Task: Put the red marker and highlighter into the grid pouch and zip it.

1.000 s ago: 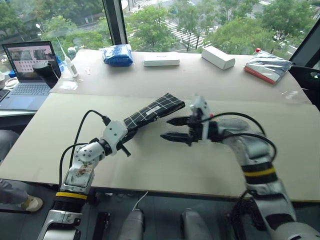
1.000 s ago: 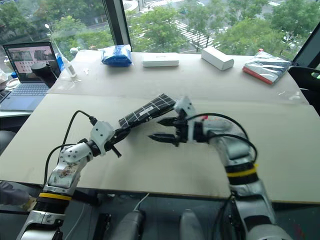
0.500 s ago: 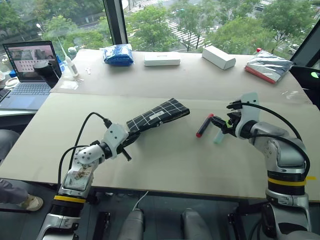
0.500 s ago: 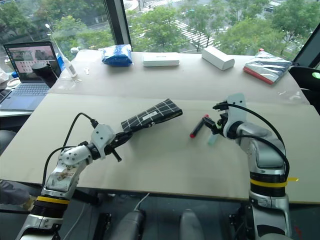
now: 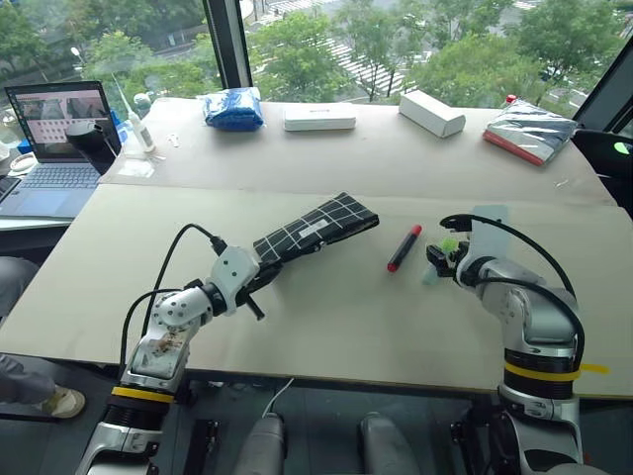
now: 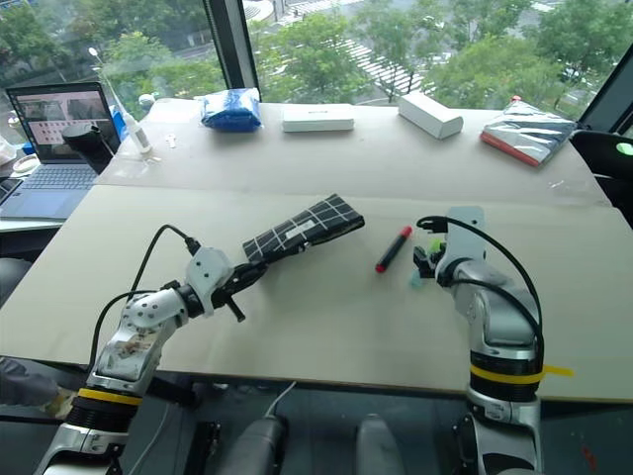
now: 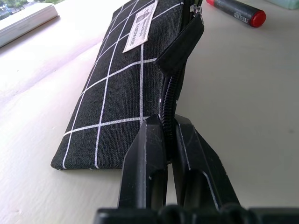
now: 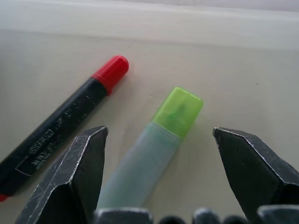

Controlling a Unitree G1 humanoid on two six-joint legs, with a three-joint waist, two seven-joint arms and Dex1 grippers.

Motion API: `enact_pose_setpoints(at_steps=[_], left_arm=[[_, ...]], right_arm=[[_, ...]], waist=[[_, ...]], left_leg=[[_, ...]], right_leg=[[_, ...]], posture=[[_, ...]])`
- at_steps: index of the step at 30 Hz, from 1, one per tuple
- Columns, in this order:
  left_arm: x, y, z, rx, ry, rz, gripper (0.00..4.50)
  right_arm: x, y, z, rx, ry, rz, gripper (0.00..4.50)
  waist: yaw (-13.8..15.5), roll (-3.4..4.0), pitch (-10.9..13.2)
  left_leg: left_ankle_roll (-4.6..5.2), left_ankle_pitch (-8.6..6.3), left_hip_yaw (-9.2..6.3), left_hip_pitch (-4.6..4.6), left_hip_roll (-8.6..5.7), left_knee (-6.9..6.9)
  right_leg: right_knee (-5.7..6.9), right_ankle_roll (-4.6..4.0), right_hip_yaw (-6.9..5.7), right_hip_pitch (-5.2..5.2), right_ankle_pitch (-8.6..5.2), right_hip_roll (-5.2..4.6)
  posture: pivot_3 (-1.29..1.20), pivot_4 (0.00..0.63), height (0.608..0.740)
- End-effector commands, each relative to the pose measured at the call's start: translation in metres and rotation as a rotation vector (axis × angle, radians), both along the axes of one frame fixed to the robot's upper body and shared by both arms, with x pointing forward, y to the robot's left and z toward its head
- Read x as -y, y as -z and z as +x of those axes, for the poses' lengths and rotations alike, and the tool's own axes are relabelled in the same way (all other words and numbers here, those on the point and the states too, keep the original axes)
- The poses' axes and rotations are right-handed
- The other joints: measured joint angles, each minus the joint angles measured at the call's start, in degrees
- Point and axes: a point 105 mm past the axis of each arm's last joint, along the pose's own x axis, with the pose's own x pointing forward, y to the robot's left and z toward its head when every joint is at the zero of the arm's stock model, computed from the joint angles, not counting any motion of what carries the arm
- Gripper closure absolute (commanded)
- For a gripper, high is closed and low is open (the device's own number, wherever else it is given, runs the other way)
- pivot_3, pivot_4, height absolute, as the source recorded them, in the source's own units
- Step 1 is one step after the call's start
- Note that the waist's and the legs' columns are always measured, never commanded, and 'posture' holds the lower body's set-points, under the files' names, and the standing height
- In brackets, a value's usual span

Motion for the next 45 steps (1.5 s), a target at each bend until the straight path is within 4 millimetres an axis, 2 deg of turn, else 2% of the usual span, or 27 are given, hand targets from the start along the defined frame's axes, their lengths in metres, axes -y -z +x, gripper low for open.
enact_pose_setpoints(at_steps=[1, 7, 16, 19, 25, 26, 35, 38, 40, 42, 44, 45], left_arm=[[0.006, -0.012, -0.002, 0.045, 0.012, -0.01, 4.5], [0.005, -0.012, -0.002, 0.046, 0.001, -0.019, 4.5], [0.004, -0.014, -0.002, 0.051, -0.013, -0.023, 4.5], [0.002, -0.015, -0.001, 0.055, -0.018, -0.021, 4.5], [0.001, -0.017, 0.0, 0.06, -0.018, -0.017, 4.5], [0.001, -0.018, 0.0, 0.06, -0.018, -0.016, 4.5], [-0.002, -0.021, 0.0, 0.065, -0.014, -0.006, 4.5], [-0.002, -0.021, 0.0, 0.065, -0.011, -0.004, 4.5], [-0.002, -0.021, 0.0, 0.063, -0.008, -0.003, 4.5], [-0.003, -0.02, -0.002, 0.059, 0.0, -0.002, 4.5], [-0.002, -0.019, -0.003, 0.054, 0.011, -0.001, 4.5], [-0.002, -0.019, -0.004, 0.051, 0.016, 0.0, 4.5]], right_arm=[[-0.007, -0.004, 0.003, 0.033, 0.004, 0.011, 0.51], [-0.02, 0.004, 0.005, 0.01, 0.0, 0.016, 0.51], [-0.012, 0.017, -0.001, -0.024, 0.047, -0.026, 0.51], [-0.009, 0.016, -0.001, -0.015, 0.07, -0.038, 1.22], [-0.004, 0.012, 0.0, 0.01, 0.104, -0.053, 3.29], [-0.003, 0.012, 0.0, 0.014, 0.114, -0.056, 3.46], [-0.002, 0.005, 0.002, 0.047, 0.144, -0.048, 3.45], [-0.004, -0.006, 0.006, 0.101, 0.149, 0.003, 3.45], [-0.005, -0.022, 0.012, 0.175, 0.111, -0.008, 3.45], [-0.015, -0.046, 0.016, 0.29, -0.01, 0.006, 3.45], [-0.028, -0.074, 0.015, 0.426, -0.187, -0.115, 3.45], [-0.033, -0.081, 0.012, 0.463, -0.258, -0.18, 3.45]], waist=[[0.0, 0.0, 0.0], [0.0, 0.01, 0.0], [0.0, 0.01, 0.0], [0.1, 0.01, 0.0], [0.2, 0.01, 0.0], [0.2, 0.01, 0.0], [0.1, 0.01, 0.0], [0.1, 0.01, 0.0], [0.0, 0.02, 0.0], [0.0, 0.09, 0.1], [0.0, 0.14, 0.1], [0.0, 0.14, 0.1]], left_leg=[[0.0, 0.0, 0.0, 0.0, 0.0, 0.0], [0.0, 0.0, 0.0, 0.01, 0.0, 0.0], [0.0, 0.0, 0.0, 0.02, 0.0, 0.0], [0.0, 0.0, 0.0, 0.02, 0.0, 0.01], [0.0, 0.0, 0.0, 0.02, 0.0, 0.01], [0.0, 0.0, 0.0, 0.02, 0.0, 0.02], [0.0, 0.0, 0.0, 0.03, 0.0, 0.01], [0.0, 0.0, 0.0, 0.03, 0.0, 0.01], [0.0, 0.0, 0.0, 0.02, 0.0, 0.0], [0.0, 0.0, 0.0, 0.02, 0.0, 0.0], [0.0, 0.0, 0.0, 0.02, 0.0, -0.01], [0.0, 0.0, 0.0, 0.02, 0.0, -0.01]], right_leg=[[0.0, 0.0, 0.0, 0.0, 0.0, 0.0], [0.0, -0.01, 0.0, 0.0, 0.01, 0.0], [0.0, 0.0, 0.0, 0.02, 0.0, 0.0], [-0.01, 0.01, 0.0, 0.04, 0.0, 0.0], [-0.01, 0.01, 0.0, 0.05, 0.0, 0.0], [-0.02, 0.01, 0.0, 0.05, -0.01, 0.0], [-0.01, 0.01, 0.0, 0.05, -0.01, 0.0], [-0.01, 0.01, 0.0, 0.04, 0.0, 0.0], [-0.01, 0.01, 0.0, 0.03, -0.01, 0.0], [-0.02, 0.02, 0.0, 0.02, -0.01, 0.0], [-0.02, 0.04, 0.0, 0.02, -0.02, 0.0], [-0.04, 0.05, 0.0, 0.03, -0.03, 0.0]], posture=[[0.0, 0.15, 0.74], [0.0, 0.15, 0.74], [0.0, 0.15, 0.74], [0.0, 0.15, 0.74], [0.0, 0.15, 0.74], [0.0, 0.15, 0.74], [0.0, 0.15, 0.74], [0.0, 0.15, 0.74], [0.0, 0.15, 0.74], [0.0, 0.15, 0.74], [0.0, 0.15, 0.74], [0.0, 0.15, 0.74]])
